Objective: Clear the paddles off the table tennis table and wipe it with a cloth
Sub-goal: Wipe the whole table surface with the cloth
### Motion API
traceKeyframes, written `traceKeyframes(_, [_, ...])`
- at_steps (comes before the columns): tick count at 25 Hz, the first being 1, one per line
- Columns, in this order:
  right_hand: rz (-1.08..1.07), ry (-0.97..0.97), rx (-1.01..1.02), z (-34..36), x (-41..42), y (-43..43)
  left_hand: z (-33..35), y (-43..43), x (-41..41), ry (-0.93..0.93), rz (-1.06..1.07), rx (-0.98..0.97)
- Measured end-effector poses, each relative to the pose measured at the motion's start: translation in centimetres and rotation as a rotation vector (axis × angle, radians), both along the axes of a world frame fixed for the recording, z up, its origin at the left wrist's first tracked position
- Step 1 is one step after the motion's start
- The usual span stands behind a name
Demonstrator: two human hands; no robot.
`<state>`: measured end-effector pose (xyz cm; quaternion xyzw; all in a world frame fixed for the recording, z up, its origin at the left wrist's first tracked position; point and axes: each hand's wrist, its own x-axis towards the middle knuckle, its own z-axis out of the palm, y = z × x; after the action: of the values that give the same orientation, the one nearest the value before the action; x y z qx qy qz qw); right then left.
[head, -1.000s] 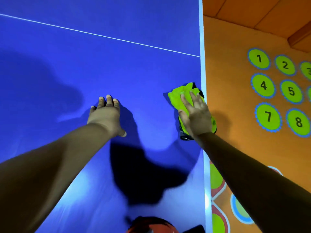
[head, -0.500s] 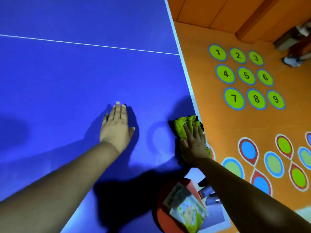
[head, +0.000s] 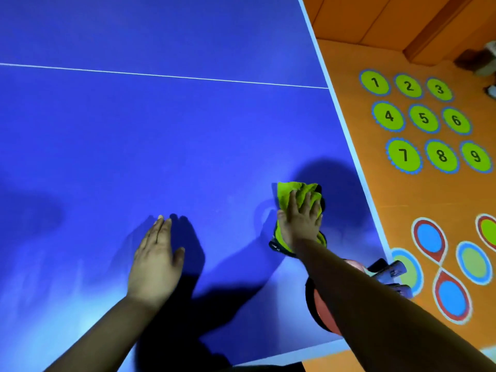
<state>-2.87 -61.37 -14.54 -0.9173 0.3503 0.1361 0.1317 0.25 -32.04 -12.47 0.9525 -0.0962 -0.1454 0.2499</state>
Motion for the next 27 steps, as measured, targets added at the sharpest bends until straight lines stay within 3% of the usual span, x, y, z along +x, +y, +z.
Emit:
traceKeyframes(8, [0.532,-0.048,0.034,-0.5,0.5,18.8,0.0,6.7,-1.2,-0.063,0.170,0.075])
traceKeyframes(11, [0.853,-0.022,0.118,-0.4,1.4,20.8,-0.5,6.9,-1.5,-0.077,0.229,0.112])
traceKeyframes(13, [0.927,-0.071,0.148,-0.5,2.4,19.5,-0.9,6.6,-1.5,-0.062,0.253,0.150])
traceKeyframes(17, [0.762,-0.183,0.092,-1.7,4.5,13.4,-1.4,2.9,-1.1,-0.057,0.232,0.200])
traceKeyframes(27, [0.365,-0.211,-0.047,-2.2,6.8,-10.6,-2.8,-14.1,3.0,-0.157,0.114,0.210])
